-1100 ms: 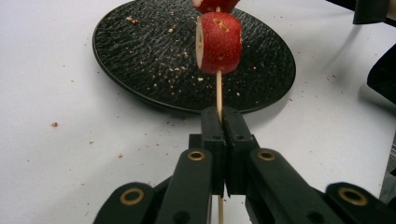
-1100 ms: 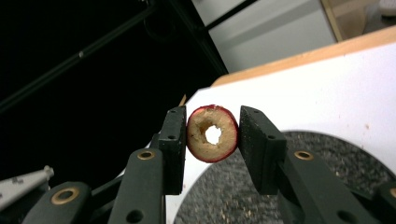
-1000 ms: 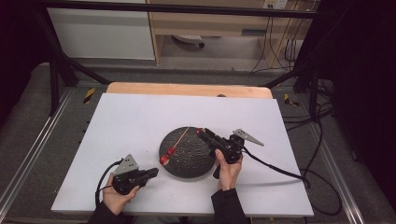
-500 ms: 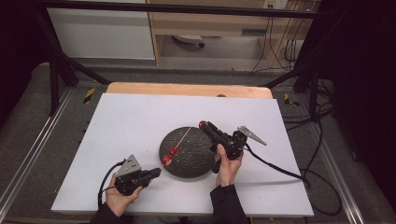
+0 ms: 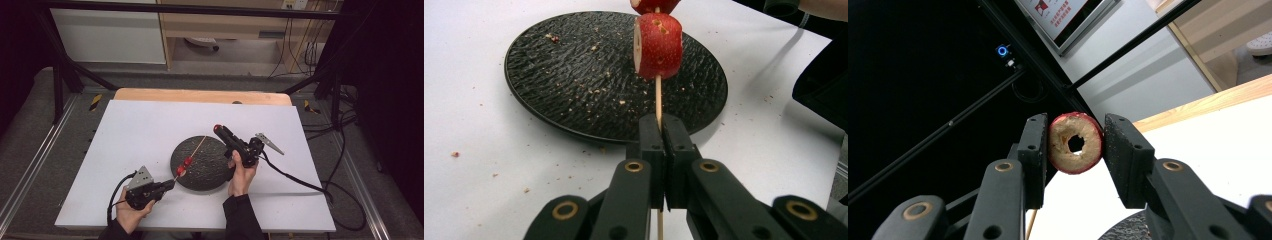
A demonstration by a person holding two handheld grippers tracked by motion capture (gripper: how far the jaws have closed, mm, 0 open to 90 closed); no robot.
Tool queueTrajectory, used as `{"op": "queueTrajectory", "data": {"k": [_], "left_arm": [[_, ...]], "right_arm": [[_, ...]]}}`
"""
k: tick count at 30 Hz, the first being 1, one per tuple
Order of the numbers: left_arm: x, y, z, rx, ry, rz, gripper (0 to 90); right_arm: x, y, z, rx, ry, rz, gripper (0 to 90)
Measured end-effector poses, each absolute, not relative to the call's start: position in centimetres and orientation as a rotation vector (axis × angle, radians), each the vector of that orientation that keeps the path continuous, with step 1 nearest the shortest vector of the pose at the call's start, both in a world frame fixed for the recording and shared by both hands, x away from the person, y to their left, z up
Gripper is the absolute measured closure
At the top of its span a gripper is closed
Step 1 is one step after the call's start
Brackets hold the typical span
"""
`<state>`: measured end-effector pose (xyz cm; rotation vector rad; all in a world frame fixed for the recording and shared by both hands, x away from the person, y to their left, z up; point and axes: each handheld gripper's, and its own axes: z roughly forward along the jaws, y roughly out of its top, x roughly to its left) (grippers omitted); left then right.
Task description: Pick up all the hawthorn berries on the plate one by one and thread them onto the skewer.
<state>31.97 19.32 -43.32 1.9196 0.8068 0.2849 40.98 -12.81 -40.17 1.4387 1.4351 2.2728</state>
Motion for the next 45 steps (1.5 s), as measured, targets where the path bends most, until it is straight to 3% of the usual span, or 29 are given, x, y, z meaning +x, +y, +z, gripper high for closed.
{"op": "queueTrajectory", "data": {"k": [45], "left_arm": [[32.3,16.8,-43.0,1.878,0.798,0.264,88.6]], "right_arm": [[41.2,-12.6,-40.2,1.432,1.328,2.382,63.4]]}}
